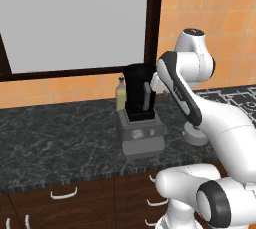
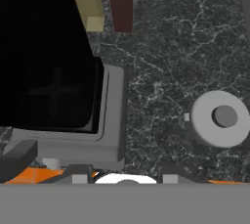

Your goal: Close the lid blender by securely placing the lid on top.

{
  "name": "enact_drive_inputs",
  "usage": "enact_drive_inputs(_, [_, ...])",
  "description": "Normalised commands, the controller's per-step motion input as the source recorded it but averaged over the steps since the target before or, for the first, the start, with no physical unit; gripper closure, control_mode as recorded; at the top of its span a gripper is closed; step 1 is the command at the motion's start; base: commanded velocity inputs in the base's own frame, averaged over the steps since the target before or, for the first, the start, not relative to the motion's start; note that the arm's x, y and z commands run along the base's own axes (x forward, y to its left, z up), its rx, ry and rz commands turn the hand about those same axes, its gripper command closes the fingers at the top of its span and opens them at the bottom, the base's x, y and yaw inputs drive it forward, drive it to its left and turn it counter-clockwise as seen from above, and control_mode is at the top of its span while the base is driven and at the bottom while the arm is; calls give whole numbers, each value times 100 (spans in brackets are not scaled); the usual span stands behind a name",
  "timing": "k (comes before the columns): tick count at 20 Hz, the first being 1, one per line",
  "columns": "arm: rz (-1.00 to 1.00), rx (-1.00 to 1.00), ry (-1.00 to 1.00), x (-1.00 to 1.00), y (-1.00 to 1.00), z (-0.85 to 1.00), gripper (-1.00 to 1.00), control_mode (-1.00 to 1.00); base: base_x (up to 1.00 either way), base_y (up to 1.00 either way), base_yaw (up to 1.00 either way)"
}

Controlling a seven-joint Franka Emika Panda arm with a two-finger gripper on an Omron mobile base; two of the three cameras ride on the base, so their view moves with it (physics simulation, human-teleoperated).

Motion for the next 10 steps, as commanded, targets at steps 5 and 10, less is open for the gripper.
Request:
enact_drive_inputs(5, [0, 0, 0, -26, 0, -4, -100, -100, 0, 0, 0])
enact_drive_inputs(10, [-2, 13, -2, -36, -64, -6, -100, -100, 0, 0, 0])
